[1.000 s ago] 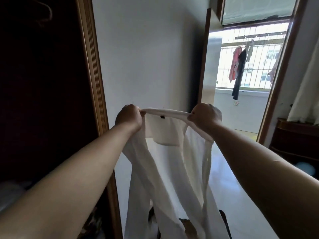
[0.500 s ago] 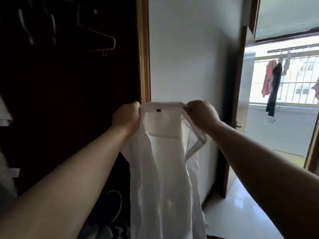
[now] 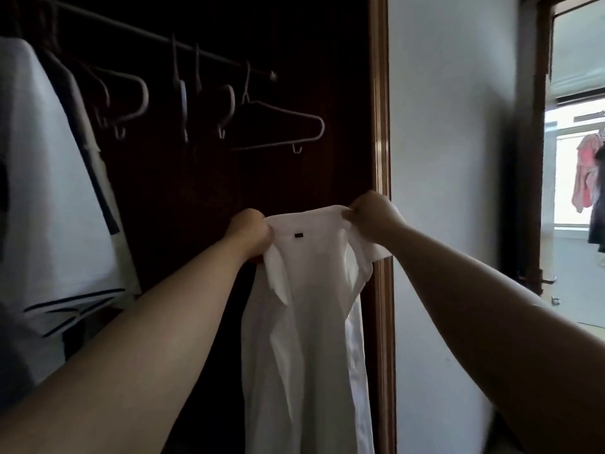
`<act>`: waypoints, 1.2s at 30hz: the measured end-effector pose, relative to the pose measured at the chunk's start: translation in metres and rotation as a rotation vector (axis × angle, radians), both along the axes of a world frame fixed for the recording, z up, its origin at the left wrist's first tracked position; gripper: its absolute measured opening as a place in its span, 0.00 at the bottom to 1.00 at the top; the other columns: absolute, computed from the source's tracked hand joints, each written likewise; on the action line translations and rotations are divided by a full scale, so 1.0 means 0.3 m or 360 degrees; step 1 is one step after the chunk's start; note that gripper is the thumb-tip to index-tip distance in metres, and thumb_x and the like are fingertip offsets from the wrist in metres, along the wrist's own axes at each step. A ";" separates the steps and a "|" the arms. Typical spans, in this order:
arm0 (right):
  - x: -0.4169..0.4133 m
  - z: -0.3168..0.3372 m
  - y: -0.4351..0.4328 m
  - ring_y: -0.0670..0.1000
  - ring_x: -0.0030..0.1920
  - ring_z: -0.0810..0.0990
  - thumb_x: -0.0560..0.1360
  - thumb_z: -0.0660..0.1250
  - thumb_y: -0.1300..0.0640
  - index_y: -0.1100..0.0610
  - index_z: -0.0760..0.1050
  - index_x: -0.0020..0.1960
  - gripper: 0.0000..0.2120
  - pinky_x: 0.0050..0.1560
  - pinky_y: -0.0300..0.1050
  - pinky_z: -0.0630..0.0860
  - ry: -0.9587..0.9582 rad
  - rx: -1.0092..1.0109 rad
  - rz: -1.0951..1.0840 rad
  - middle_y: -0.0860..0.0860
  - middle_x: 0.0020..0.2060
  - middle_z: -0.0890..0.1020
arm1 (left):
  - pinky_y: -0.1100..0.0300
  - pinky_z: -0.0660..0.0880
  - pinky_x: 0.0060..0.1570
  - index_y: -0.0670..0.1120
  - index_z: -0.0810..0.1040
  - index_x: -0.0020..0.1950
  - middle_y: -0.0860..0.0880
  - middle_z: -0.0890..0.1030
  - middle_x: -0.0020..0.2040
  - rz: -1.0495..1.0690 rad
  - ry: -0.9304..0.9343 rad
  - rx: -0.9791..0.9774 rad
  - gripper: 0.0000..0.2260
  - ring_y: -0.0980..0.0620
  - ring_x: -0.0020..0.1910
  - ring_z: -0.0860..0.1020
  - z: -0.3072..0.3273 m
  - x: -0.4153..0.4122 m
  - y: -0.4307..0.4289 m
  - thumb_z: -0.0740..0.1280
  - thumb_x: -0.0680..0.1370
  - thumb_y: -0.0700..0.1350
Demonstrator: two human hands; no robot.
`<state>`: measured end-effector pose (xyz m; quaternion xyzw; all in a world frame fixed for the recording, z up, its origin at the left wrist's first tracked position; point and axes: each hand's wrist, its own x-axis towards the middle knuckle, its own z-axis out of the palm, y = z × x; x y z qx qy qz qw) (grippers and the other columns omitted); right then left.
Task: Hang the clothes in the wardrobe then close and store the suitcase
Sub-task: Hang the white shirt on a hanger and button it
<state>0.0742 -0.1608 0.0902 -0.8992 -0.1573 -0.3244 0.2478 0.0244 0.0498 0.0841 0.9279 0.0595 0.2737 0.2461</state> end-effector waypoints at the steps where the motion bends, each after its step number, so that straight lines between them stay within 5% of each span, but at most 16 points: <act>1: 0.016 0.020 0.024 0.55 0.42 0.80 0.78 0.62 0.57 0.61 0.82 0.45 0.12 0.38 0.43 0.72 -0.0001 0.0049 0.0024 0.55 0.39 0.82 | 0.61 0.65 0.27 0.40 0.76 0.45 0.44 0.76 0.42 -0.0056 -0.0019 -0.0049 0.09 0.51 0.34 0.72 0.021 0.009 0.024 0.59 0.80 0.40; 8: 0.097 0.171 0.149 0.51 0.42 0.81 0.74 0.68 0.53 0.58 0.83 0.48 0.10 0.45 0.46 0.78 -0.0043 0.0000 0.0146 0.50 0.38 0.82 | 0.61 0.63 0.27 0.41 0.77 0.40 0.49 0.75 0.34 -0.0112 -0.0490 -0.0196 0.14 0.54 0.31 0.71 0.165 0.092 0.155 0.60 0.81 0.46; 13: 0.147 0.305 0.228 0.55 0.50 0.80 0.77 0.64 0.55 0.57 0.81 0.53 0.10 0.42 0.44 0.73 -0.0549 0.0081 0.0124 0.54 0.50 0.82 | 0.61 0.67 0.32 0.37 0.81 0.44 0.45 0.78 0.37 -0.0192 -0.0647 -0.0324 0.14 0.49 0.38 0.76 0.226 0.167 0.171 0.60 0.80 0.44; 16: 0.199 0.390 0.261 0.57 0.69 0.68 0.79 0.61 0.57 0.58 0.71 0.69 0.18 0.62 0.50 0.71 -0.0632 -0.0008 0.0077 0.57 0.69 0.70 | 0.60 0.66 0.32 0.37 0.78 0.38 0.46 0.76 0.34 -0.0197 -0.0646 -0.0246 0.15 0.48 0.38 0.75 0.245 0.211 0.176 0.60 0.80 0.43; 19: 0.256 0.456 0.277 0.58 0.75 0.60 0.79 0.61 0.59 0.59 0.62 0.74 0.24 0.73 0.50 0.61 -0.0575 -0.0136 -0.0009 0.58 0.75 0.62 | 0.60 0.67 0.35 0.35 0.79 0.38 0.45 0.76 0.33 -0.0173 -0.0668 -0.0158 0.16 0.47 0.36 0.75 0.266 0.251 0.193 0.60 0.80 0.42; 24: 0.318 0.518 0.303 0.61 0.60 0.75 0.77 0.62 0.62 0.60 0.70 0.64 0.15 0.54 0.51 0.74 -0.0492 -0.0183 -0.0118 0.60 0.61 0.75 | 0.63 0.66 0.29 0.34 0.80 0.42 0.48 0.74 0.31 -0.0105 -0.0666 -0.0141 0.16 0.52 0.32 0.73 0.306 0.293 0.221 0.61 0.80 0.44; 28: 0.318 0.551 0.324 0.58 0.50 0.79 0.79 0.60 0.61 0.60 0.76 0.54 0.08 0.41 0.46 0.70 -0.0549 -0.0119 -0.0107 0.58 0.52 0.80 | 0.63 0.65 0.28 0.34 0.80 0.43 0.48 0.74 0.31 -0.0065 -0.0658 -0.0152 0.16 0.53 0.31 0.72 0.310 0.307 0.240 0.61 0.81 0.45; 31: 0.295 0.570 0.349 0.55 0.42 0.76 0.79 0.60 0.61 0.59 0.77 0.51 0.07 0.38 0.46 0.68 -0.0614 -0.0149 -0.0136 0.56 0.48 0.81 | 0.62 0.65 0.29 0.36 0.80 0.42 0.48 0.74 0.32 -0.0078 -0.0621 -0.0158 0.16 0.52 0.32 0.73 0.304 0.303 0.249 0.61 0.81 0.45; 36: 0.263 0.586 0.361 0.56 0.42 0.78 0.78 0.59 0.64 0.60 0.78 0.51 0.09 0.38 0.46 0.69 -0.0726 0.0016 -0.0175 0.57 0.47 0.82 | 0.62 0.64 0.28 0.42 0.72 0.30 0.47 0.72 0.29 -0.0051 -0.0590 -0.0170 0.18 0.53 0.28 0.70 0.274 0.292 0.264 0.62 0.80 0.45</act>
